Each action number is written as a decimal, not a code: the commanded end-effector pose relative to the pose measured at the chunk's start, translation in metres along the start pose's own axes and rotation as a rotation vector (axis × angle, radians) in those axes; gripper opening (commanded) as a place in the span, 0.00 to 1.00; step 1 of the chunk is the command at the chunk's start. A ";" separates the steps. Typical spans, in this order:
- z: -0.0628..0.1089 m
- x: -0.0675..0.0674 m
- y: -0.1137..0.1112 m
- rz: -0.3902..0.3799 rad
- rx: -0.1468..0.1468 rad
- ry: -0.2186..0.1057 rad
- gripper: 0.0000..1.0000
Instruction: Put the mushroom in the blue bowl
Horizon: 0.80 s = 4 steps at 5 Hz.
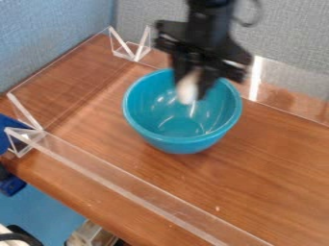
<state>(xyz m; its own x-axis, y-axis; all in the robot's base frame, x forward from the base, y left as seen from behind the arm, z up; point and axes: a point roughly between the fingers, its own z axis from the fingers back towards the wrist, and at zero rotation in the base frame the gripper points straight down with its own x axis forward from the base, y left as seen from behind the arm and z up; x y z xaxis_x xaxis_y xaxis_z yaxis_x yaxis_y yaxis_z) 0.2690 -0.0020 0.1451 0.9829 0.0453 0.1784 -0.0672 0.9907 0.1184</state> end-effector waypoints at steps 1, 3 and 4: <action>-0.003 0.007 -0.002 -0.005 -0.007 -0.030 0.00; -0.048 0.015 -0.007 -0.026 0.011 0.047 0.00; -0.062 0.016 -0.008 -0.026 0.010 0.060 0.00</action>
<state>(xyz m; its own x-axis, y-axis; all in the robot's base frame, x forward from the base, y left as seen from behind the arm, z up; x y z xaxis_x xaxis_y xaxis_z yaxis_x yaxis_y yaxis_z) 0.2905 -0.0057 0.0749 0.9974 0.0141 0.0702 -0.0236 0.9904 0.1363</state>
